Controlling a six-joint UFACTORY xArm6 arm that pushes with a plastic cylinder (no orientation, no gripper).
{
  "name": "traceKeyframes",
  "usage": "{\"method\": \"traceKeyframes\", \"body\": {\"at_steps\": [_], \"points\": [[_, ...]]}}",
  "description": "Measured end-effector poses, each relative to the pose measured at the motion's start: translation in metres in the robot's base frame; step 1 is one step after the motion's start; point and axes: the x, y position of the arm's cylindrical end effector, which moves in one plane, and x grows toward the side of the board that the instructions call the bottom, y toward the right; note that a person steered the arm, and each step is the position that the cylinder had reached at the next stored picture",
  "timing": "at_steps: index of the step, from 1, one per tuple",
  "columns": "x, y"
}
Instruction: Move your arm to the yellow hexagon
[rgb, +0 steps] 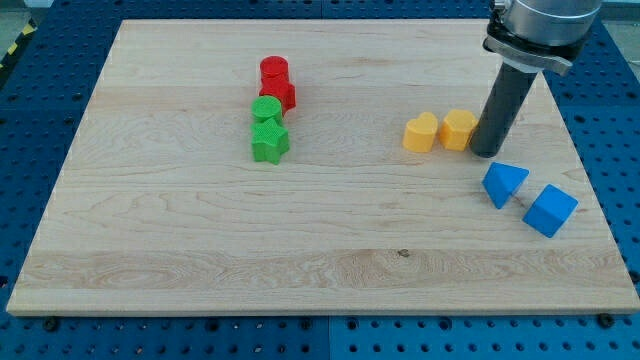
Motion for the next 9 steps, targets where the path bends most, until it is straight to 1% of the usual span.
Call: {"method": "traceKeyframes", "body": {"at_steps": [1, 4, 5, 6, 7, 9], "points": [[0.000, 0.017], [-0.009, 0.020], [-0.010, 0.061], [-0.009, 0.051], [-0.007, 0.021], [-0.007, 0.012]]}}
